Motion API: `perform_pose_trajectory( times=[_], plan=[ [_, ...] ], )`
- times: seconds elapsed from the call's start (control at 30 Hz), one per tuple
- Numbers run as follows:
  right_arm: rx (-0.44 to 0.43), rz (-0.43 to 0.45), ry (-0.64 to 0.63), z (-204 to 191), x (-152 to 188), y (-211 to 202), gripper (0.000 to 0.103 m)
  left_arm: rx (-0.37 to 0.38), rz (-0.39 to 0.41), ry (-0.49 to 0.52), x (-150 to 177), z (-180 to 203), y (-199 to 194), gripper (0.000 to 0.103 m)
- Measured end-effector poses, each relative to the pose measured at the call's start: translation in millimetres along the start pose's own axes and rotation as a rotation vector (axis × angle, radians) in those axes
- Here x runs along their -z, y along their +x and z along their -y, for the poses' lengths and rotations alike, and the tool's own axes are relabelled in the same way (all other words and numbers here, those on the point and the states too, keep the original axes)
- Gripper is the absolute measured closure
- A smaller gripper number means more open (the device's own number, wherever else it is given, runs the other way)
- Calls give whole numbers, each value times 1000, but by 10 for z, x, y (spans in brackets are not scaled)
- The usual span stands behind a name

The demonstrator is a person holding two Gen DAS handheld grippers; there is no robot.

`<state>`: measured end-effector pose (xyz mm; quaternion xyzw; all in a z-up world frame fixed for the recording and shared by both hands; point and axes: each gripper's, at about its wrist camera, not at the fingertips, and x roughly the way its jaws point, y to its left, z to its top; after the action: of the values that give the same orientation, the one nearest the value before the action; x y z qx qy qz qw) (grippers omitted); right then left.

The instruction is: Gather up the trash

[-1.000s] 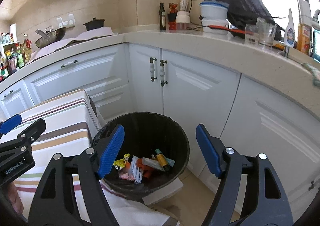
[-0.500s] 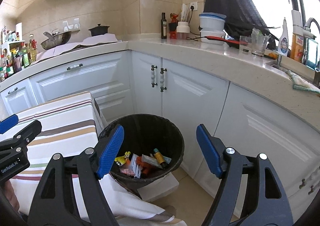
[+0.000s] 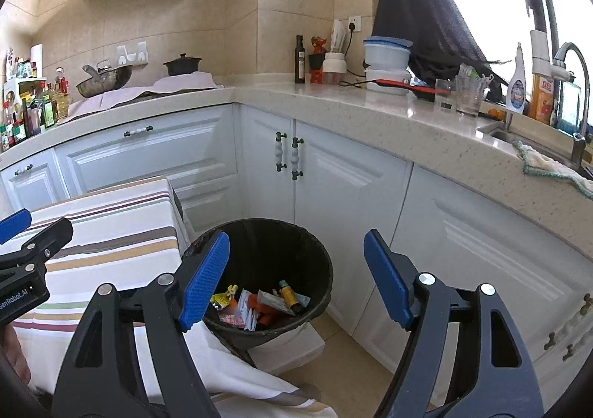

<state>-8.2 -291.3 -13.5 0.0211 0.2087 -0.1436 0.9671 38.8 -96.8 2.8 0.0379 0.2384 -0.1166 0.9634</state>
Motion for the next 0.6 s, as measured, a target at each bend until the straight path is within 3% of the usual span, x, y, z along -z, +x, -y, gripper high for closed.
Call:
perform_pose_trajectory(
  times=[0.6],
  plan=[
    [2,3,0,3,6,-37,30,-1,4,-6,28,-50,-38,19]
  ],
)
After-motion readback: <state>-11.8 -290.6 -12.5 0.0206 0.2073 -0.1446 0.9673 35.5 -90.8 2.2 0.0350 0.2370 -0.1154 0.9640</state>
